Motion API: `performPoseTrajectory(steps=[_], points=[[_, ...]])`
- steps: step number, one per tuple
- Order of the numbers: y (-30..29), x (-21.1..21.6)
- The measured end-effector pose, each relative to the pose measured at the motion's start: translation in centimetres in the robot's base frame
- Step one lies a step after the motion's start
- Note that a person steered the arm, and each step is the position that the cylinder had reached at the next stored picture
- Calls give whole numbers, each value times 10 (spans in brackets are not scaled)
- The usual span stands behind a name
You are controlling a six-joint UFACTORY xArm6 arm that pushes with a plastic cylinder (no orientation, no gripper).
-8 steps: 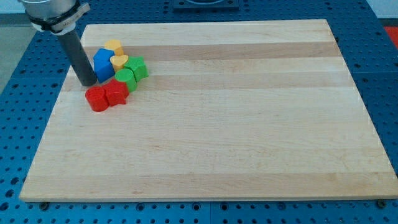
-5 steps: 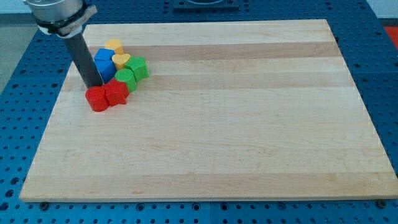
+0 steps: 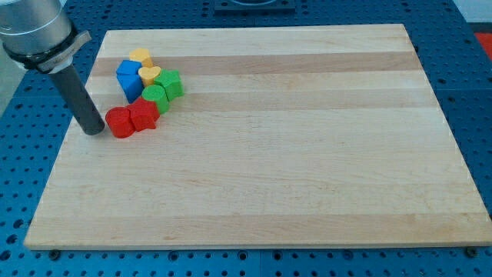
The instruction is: Slide red star towards center
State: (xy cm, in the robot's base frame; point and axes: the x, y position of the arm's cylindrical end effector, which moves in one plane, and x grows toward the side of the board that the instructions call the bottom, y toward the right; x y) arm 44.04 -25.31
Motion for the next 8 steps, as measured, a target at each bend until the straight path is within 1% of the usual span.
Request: performPoseTrajectory(steps=[1, 3, 4, 6, 7, 8], points=[[9, 0], [52, -8], [76, -19], [144, -40], [157, -34], [142, -17]])
